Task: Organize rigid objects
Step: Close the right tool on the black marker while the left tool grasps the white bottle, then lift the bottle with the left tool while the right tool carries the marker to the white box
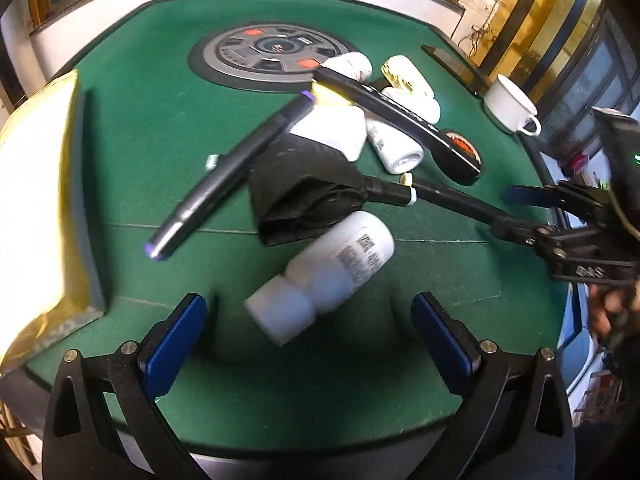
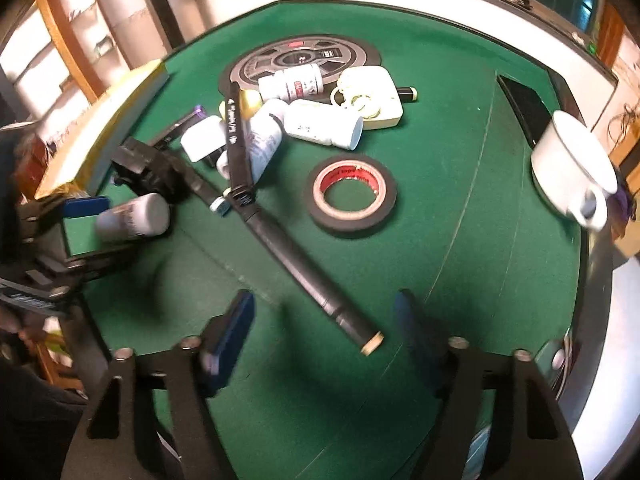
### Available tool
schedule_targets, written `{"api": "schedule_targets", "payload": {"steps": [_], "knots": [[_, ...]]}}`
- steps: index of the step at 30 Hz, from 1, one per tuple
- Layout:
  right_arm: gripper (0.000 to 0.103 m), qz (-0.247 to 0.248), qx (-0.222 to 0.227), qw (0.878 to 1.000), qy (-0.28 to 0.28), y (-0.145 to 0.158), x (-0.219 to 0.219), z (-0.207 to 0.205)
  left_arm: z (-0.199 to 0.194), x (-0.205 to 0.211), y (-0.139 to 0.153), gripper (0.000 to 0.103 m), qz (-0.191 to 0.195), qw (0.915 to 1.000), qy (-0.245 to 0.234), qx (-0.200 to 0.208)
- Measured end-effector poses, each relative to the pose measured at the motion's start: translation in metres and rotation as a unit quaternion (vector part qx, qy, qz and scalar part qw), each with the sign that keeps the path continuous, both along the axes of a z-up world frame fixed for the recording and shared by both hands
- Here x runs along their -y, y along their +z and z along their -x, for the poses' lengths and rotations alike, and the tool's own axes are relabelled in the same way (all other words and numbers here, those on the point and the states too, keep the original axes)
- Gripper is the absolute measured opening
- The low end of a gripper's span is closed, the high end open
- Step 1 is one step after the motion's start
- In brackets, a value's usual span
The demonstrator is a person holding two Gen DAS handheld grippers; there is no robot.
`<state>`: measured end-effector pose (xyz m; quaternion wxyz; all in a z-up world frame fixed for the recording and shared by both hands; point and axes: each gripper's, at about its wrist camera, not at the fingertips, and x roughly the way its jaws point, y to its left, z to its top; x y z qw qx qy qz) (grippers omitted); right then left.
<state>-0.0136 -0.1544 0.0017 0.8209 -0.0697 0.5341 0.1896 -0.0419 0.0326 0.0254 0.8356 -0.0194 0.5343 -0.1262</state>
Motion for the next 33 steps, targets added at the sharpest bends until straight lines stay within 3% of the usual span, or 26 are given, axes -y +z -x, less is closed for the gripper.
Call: {"api": "schedule_targets", "payload": {"steps": [2, 7, 9, 12, 17, 19, 22, 26, 28, 33], "knots": [[0.061, 0.0, -0.007, 1.0, 0.013, -0.003, -0.004, -0.004, 0.0, -0.004, 0.002, 0.098, -0.001, 1.0, -0.004, -0.003], [0.048, 0.016, -0.008, 0.999, 0.033, -0.011, -0.025, -0.014, 0.004, -0.005, 0.008, 0.082, -0.01, 0.9996, -0.025, 0.002], [0.028, 0.019, -0.012, 0.999, 0.041, -0.01, -0.033, -0.009, 0.006, -0.006, 0.011, 0.082, -0.01, 0.9995, -0.028, 0.007], [0.016, 0.038, -0.034, 0.997, 0.049, -0.01, -0.048, 0.006, 0.005, -0.009, 0.016, 0.082, -0.005, 0.9993, -0.035, 0.013], [0.014, 0.023, -0.065, 0.997, 0.032, -0.009, -0.053, 0.027, -0.009, -0.002, 0.017, 0.069, -0.019, 0.9972, -0.071, 0.013], [0.014, 0.015, -0.065, 0.998, 0.018, -0.01, -0.05, 0.03, -0.016, 0.003, 0.011, 0.053, -0.032, 0.9957, -0.087, 0.004], [0.014, 0.007, -0.067, 0.998, 0.012, -0.01, -0.046, 0.034, -0.025, 0.008, 0.003, 0.053, -0.015, 0.9938, -0.109, -0.016], [0.015, -0.011, -0.07, 0.997, -0.002, -0.011, -0.038, 0.04, -0.028, 0.027, -0.008, 0.05, -0.039, 0.9883, -0.145, -0.026], [0.015, -0.011, -0.066, 0.998, -0.007, -0.011, -0.035, 0.042, -0.022, 0.033, -0.007, 0.037, -0.051, 0.9873, -0.15, -0.007], [0.015, -0.002, -0.056, 0.998, -0.012, -0.011, -0.04, 0.044, -0.016, 0.031, -0.005, 0.035, -0.051, 0.9895, -0.135, 0.0]]}}
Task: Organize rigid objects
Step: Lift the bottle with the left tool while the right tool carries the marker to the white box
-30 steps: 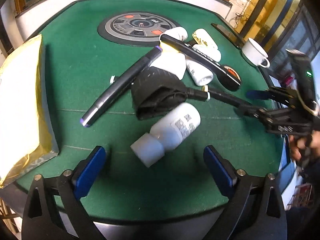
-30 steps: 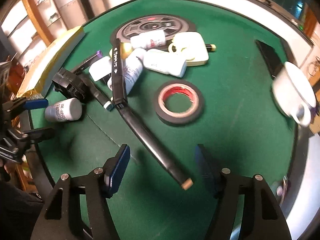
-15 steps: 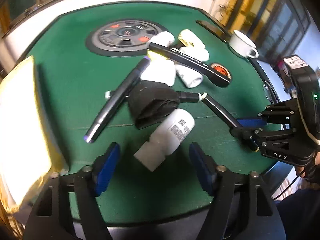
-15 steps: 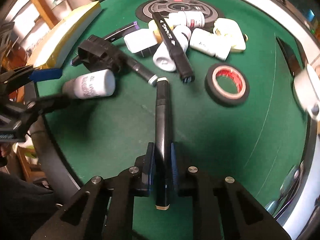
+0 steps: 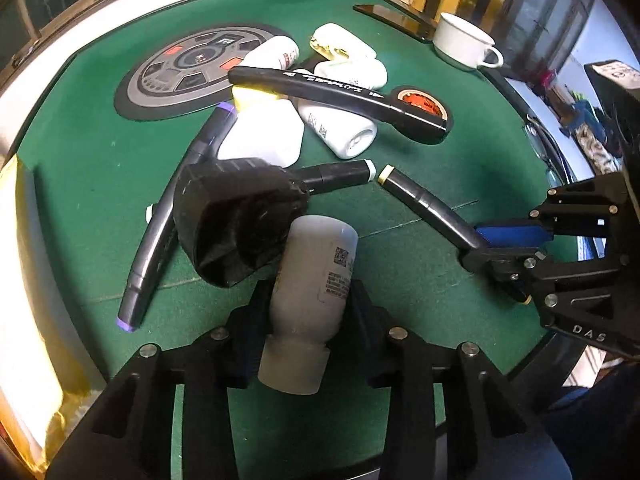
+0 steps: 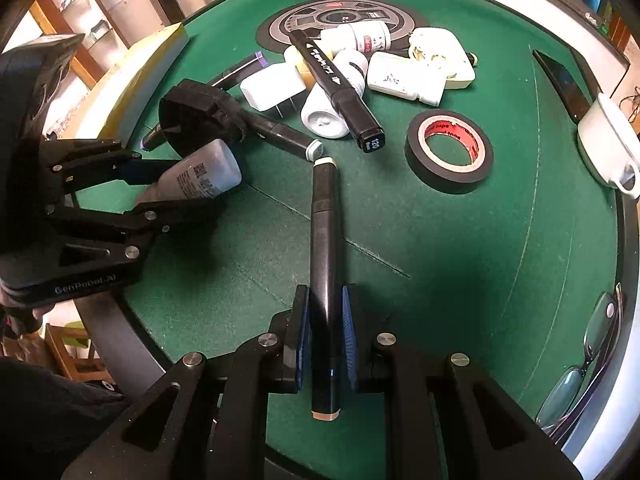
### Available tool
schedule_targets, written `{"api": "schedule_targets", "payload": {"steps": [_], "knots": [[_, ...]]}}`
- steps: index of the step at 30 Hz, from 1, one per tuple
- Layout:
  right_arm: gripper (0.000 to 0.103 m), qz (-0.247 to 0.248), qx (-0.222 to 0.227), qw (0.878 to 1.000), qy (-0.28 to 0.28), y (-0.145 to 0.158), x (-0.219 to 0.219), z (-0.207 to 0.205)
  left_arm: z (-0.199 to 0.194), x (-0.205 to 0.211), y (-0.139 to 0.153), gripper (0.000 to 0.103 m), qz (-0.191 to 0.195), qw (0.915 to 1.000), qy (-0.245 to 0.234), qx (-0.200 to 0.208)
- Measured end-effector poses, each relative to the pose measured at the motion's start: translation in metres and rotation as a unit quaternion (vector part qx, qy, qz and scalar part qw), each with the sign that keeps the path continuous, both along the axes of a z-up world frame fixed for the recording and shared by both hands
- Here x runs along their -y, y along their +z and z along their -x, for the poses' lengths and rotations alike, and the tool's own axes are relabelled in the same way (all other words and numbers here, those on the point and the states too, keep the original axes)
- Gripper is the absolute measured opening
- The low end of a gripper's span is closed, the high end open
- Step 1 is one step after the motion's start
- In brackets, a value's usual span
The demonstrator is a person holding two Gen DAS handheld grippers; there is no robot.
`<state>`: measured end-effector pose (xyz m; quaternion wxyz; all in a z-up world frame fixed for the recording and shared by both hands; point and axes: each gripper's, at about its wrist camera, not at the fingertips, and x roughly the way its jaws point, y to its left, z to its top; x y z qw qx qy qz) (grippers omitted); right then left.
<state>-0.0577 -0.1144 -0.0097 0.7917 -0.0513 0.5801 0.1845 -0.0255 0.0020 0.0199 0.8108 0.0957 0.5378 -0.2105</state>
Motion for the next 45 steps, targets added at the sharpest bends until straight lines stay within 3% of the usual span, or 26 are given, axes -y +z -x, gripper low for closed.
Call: {"api": "schedule_targets", "payload": {"steps": [4, 11, 22, 33, 39, 45], "knots": [[0.014, 0.004, -0.003, 1.0, 0.0, 0.006, 0.0, 0.011, 0.008, -0.012, 0.005, 0.035, 0.028, 0.9995, 0.011, -0.008], [0.014, -0.045, -0.018, 0.999, 0.006, 0.019, -0.005, 0.014, 0.012, -0.024, 0.024, 0.035, 0.06, 0.9979, 0.021, 0.014], [0.014, -0.091, -0.008, 0.995, 0.028, 0.047, -0.032, 0.013, 0.017, -0.078, 0.05, 0.035, 0.092, 0.9904, 0.094, 0.043], [0.014, -0.124, -0.008, 0.989, 0.081, 0.08, -0.114, -0.015, 0.02, -0.173, 0.073, 0.035, 0.115, 0.9706, 0.197, 0.076], [0.014, -0.147, -0.013, 0.983, 0.109, 0.094, -0.179, -0.042, 0.005, -0.227, 0.078, 0.035, 0.101, 0.9575, 0.257, 0.084], [0.014, -0.142, -0.019, 0.982, 0.126, 0.084, -0.244, -0.076, -0.022, -0.266, 0.067, 0.035, 0.082, 0.9475, 0.302, 0.068]]}}
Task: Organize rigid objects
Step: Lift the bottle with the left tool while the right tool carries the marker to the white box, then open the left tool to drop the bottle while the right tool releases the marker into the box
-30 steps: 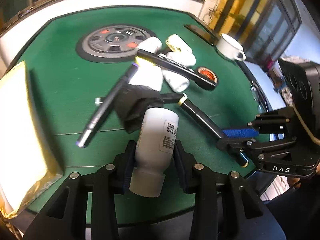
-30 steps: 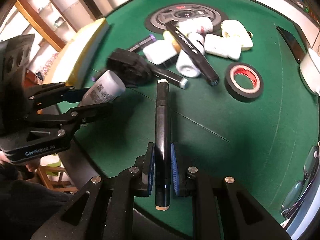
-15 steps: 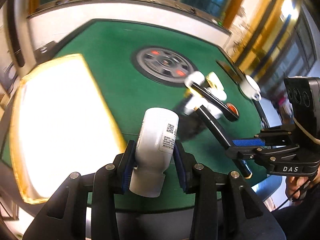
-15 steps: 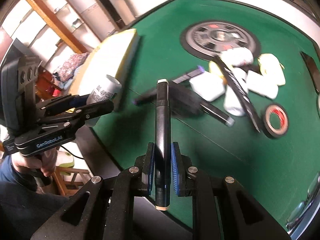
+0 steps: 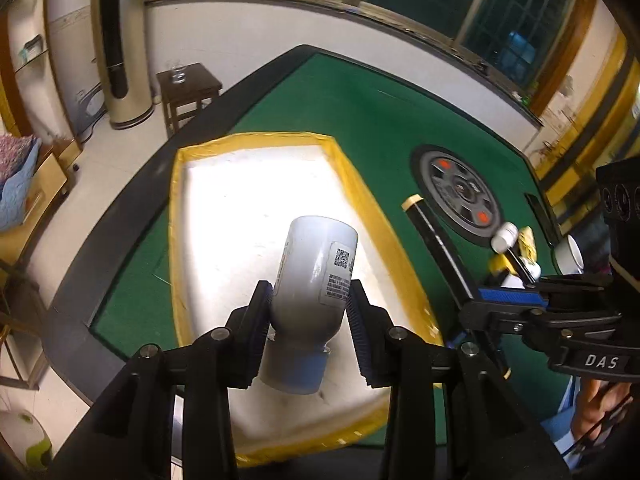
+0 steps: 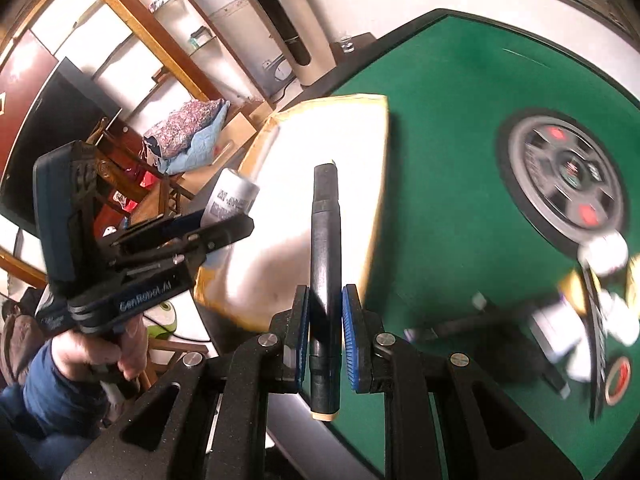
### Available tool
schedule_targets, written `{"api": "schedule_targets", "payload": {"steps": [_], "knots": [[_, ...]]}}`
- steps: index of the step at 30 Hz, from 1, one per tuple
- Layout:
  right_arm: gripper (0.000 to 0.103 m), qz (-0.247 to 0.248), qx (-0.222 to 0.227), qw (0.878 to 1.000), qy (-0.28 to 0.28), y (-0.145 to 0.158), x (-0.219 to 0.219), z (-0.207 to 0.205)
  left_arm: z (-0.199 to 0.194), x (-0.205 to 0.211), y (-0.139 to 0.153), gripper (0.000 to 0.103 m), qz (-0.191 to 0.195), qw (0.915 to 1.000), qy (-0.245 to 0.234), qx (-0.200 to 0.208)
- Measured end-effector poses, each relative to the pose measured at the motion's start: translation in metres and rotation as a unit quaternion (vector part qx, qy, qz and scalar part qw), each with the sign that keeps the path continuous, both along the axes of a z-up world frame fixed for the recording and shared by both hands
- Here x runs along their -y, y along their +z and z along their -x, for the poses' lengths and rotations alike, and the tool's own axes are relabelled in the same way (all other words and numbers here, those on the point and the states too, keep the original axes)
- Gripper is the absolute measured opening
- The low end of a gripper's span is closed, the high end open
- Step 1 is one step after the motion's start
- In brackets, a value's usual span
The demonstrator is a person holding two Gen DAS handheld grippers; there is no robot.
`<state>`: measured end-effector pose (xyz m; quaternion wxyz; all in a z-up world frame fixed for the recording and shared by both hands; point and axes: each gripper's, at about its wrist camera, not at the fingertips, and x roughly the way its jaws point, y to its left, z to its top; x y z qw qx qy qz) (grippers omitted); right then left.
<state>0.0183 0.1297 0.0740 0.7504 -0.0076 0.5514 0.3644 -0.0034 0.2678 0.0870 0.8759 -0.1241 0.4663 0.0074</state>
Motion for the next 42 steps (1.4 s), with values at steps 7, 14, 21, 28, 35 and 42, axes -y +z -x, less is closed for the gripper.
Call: {"api": "schedule_targets", "payload": {"steps": [7, 14, 21, 28, 35, 42], "knots": [[0.014, 0.028, -0.019, 0.999, -0.028, -0.032, -0.062, -0.056, -0.037, -0.031, -0.029, 0.035, 0.034, 0.9983, 0.039, -0.027], [0.014, 0.038, -0.036, 0.996, -0.074, -0.053, -0.089, -0.094, -0.068, -0.048, -0.058, 0.035, 0.08, 0.9944, 0.053, -0.045], [0.014, 0.049, -0.044, 0.994, -0.09, -0.059, -0.084, -0.107, -0.079, -0.051, -0.068, 0.035, 0.08, 0.9942, 0.055, -0.045], [0.014, 0.054, -0.041, 0.994, -0.084, -0.057, -0.085, -0.11, -0.084, -0.045, -0.069, 0.036, 0.079, 0.9957, 0.037, -0.032], [0.022, 0.056, -0.027, 0.995, -0.08, -0.051, -0.085, -0.112, -0.086, -0.047, -0.066, 0.044, 0.087, 0.9952, 0.032, -0.032], [0.022, 0.026, -0.02, 0.996, -0.077, -0.032, -0.072, -0.102, -0.076, -0.046, -0.053, 0.044, 0.091, 0.995, 0.035, -0.019]]}}
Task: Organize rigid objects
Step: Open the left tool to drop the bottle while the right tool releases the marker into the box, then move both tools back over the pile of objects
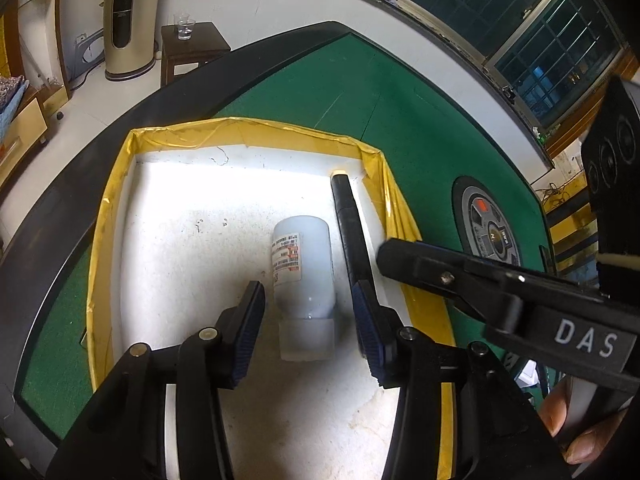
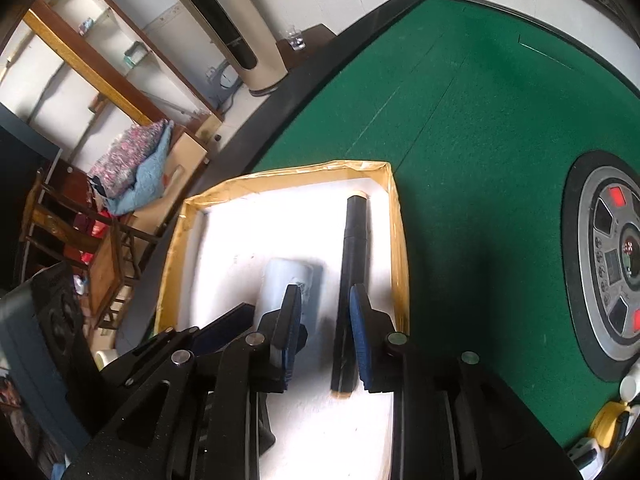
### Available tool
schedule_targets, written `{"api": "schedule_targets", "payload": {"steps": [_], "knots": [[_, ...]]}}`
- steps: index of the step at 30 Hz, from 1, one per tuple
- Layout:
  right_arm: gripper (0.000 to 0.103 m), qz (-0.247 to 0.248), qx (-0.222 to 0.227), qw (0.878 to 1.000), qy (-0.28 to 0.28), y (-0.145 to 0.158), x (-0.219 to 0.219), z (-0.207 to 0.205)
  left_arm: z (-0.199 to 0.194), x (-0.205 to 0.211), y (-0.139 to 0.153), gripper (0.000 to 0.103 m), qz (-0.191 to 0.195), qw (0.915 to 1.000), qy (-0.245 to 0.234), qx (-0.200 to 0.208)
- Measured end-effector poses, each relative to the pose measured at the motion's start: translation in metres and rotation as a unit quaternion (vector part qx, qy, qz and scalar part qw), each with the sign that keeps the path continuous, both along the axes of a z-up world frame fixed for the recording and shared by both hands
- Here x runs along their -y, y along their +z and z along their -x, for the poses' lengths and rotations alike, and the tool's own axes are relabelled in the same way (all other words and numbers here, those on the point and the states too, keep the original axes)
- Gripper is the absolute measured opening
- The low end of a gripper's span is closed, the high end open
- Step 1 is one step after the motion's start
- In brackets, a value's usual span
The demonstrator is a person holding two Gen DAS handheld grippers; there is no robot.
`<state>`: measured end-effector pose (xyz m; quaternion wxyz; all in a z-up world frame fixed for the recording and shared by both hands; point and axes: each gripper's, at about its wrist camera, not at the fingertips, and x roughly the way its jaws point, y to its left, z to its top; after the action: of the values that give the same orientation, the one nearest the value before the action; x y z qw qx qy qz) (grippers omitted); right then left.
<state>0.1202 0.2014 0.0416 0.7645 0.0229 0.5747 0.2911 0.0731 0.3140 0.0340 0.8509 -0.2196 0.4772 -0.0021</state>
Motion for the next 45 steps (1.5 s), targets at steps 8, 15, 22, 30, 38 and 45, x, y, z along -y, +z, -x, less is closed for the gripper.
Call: {"api": "schedule_targets", "payload": {"steps": [8, 15, 22, 30, 38, 45], "knots": [[0.022, -0.036, 0.01, 0.999, -0.001, 0.025, 0.046, 0.033, 0.027, 0.023, 0.032, 0.044, -0.002, 0.9991, -0.023, 0.035], [0.022, -0.073, 0.022, 0.996, -0.042, 0.041, 0.136, 0.07, 0.045, 0.089, 0.058, 0.044, -0.018, 0.9912, -0.12, 0.053], [0.022, -0.094, 0.023, 0.985, -0.14, 0.04, 0.243, 0.091, 0.048, 0.172, 0.051, 0.044, -0.036, 0.9734, -0.224, 0.031], [0.022, -0.1, 0.024, 0.975, -0.198, 0.038, 0.31, 0.114, 0.055, 0.23, 0.015, 0.044, -0.095, 0.9568, -0.275, -0.013], [0.022, -0.098, 0.01, 0.973, -0.207, 0.029, 0.337, 0.125, 0.044, 0.241, -0.012, 0.044, -0.091, 0.9608, -0.257, -0.051], [0.022, -0.091, 0.001, 0.98, -0.178, 0.02, 0.332, 0.129, 0.088, 0.28, -0.008, 0.044, 0.001, 0.9359, -0.348, -0.053]]}}
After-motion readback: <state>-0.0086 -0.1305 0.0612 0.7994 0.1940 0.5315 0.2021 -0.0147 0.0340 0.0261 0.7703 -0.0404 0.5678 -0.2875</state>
